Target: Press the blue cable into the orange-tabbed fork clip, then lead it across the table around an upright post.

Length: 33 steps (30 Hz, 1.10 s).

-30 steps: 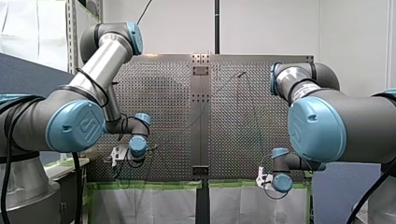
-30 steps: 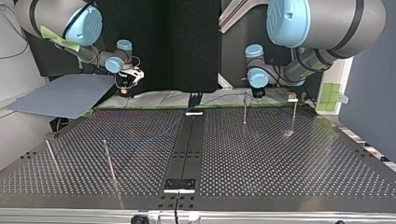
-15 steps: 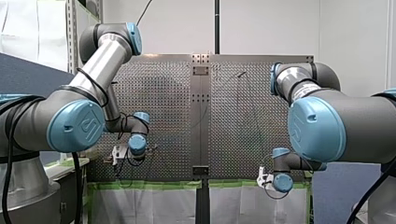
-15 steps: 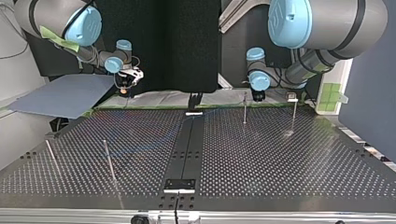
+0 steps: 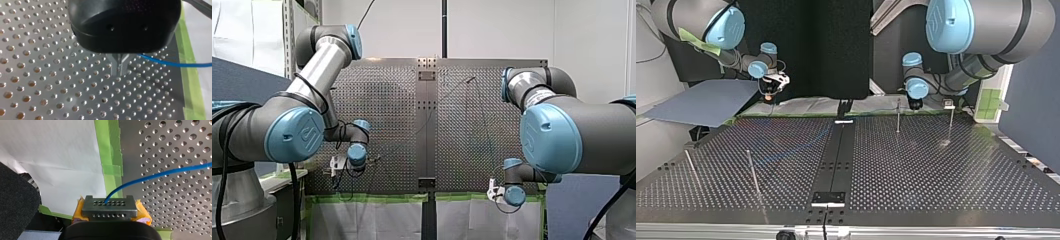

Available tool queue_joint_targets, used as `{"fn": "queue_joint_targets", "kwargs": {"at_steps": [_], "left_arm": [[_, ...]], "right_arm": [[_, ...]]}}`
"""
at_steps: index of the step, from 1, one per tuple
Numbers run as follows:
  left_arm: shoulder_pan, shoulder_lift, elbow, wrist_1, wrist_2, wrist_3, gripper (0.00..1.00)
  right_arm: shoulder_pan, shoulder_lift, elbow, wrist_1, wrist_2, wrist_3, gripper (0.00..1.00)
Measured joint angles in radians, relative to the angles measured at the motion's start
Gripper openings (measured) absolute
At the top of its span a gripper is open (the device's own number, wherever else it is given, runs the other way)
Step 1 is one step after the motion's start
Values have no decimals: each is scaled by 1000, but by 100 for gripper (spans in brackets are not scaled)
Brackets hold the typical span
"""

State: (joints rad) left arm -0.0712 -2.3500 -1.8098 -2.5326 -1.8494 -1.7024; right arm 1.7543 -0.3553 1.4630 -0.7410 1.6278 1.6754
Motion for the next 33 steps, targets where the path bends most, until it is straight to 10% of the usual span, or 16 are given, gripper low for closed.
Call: {"fn": "queue_joint_targets", "kwargs": {"at_steps": [3,5,6,10,20,33], "left_arm": [[1,0,0,10,2,4,5],[1,1,0,21,7,11,42],[1,1,0,28,10,13,42],[2,1,0,56,14,17,99],[3,1,0,4,-12,-20,99],[48,2,-45,-125,99,-46,99]], "right_arm": [[0,0,0,0,0,0,0],[1,0,0,0,0,0,0],[1,0,0,0,0,0,0],[2,0,0,0,0,0,0],[3,0,0,0,0,0,0],[2,0,0,0,0,0,0]]}}
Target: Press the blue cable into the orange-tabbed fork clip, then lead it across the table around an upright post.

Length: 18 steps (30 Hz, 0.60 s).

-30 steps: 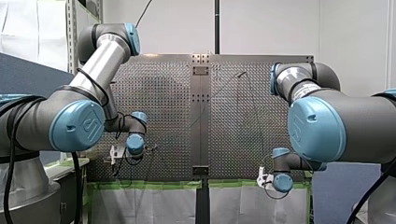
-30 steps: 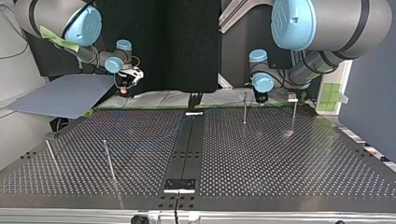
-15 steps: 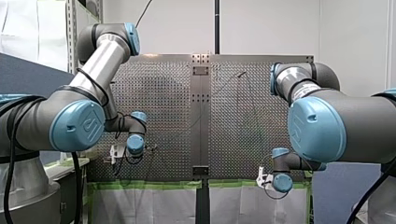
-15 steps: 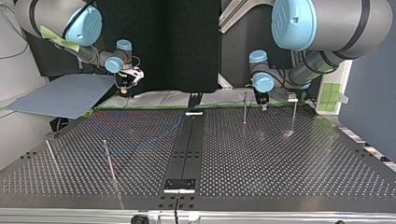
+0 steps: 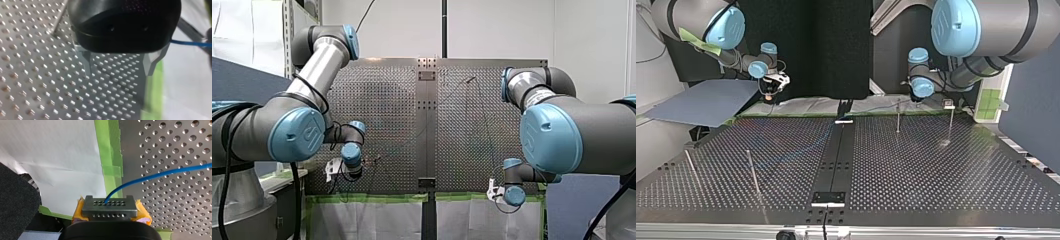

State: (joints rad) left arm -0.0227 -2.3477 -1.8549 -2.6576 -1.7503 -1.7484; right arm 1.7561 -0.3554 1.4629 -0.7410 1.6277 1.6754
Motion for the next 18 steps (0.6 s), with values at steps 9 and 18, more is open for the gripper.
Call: {"fn": "queue_joint_targets", "kwargs": {"at_steps": [9,18], "left_arm": [[27,14,-41,-14,91,1,99],[27,75,-70,4,182,-2,99]], "right_arm": [[1,0,0,0,0,0,0],[1,0,0,0,0,0,0]]}}
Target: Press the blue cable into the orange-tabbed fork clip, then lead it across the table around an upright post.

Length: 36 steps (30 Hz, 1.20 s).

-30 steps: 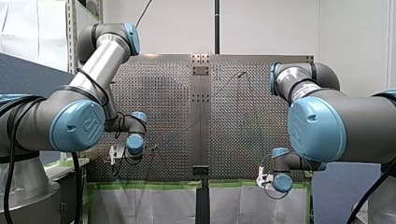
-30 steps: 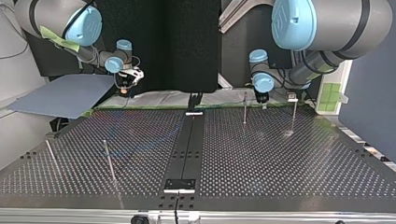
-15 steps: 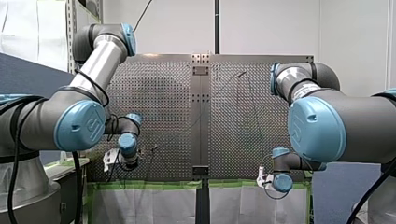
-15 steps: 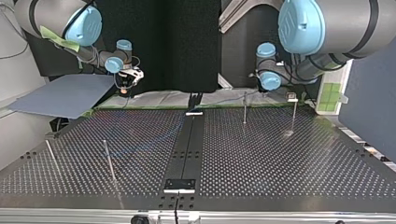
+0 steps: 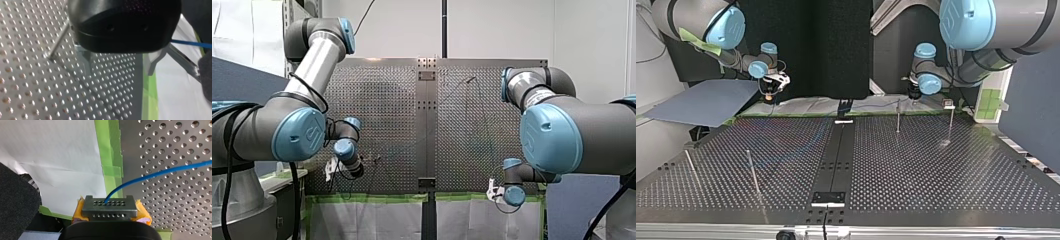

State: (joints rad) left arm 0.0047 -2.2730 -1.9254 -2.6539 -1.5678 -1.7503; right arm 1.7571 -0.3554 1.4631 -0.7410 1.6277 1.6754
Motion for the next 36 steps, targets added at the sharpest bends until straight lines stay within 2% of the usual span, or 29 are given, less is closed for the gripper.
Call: {"fn": "queue_joint_targets", "kwargs": {"at_steps": [5,11,20,25,29,36], "left_arm": [[-1,45,-50,32,29,-4,99],[-3,93,-119,81,32,-25,99],[-24,108,-197,169,60,-56,99],[-31,114,-231,213,67,-59,99],[-39,145,-254,253,63,-59,99],[-62,212,-263,275,54,-61,99]], "right_arm": [[1,0,0,0,0,0,0],[2,0,0,1,0,-1,0],[3,0,0,1,0,0,0],[3,0,0,2,0,-1,0],[3,0,0,1,0,-1,0],[3,0,0,1,0,-2,0]]}}
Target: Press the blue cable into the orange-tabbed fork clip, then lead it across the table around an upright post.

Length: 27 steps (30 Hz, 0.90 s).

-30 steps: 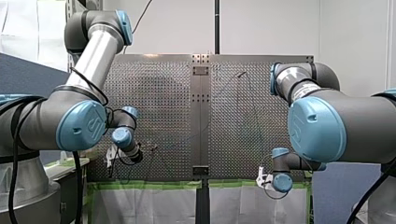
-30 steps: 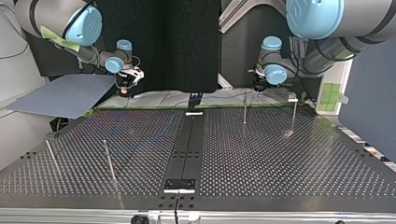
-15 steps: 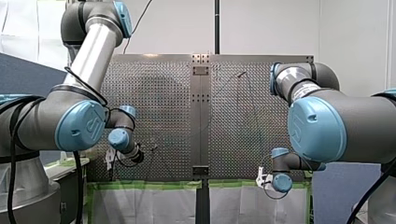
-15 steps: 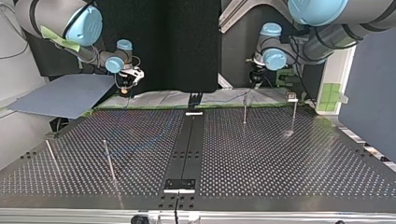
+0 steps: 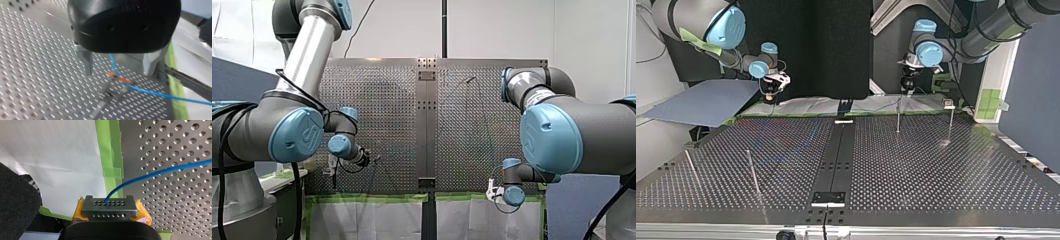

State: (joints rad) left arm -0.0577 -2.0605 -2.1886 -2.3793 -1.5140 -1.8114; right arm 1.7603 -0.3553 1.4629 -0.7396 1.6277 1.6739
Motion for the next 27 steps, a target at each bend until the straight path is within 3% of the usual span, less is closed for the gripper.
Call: {"fn": "queue_joint_targets", "kwargs": {"at_steps": [4,10,18,27], "left_arm": [[-15,20,0,11,-5,0,99],[-38,17,0,38,-48,14,99],[-68,-58,0,107,-126,80,99],[-81,-146,0,196,-173,82,99]], "right_arm": [[0,0,0,0,0,0,0],[1,0,0,0,0,0,0],[2,0,0,0,0,0,0],[2,0,0,0,0,0,0]]}}
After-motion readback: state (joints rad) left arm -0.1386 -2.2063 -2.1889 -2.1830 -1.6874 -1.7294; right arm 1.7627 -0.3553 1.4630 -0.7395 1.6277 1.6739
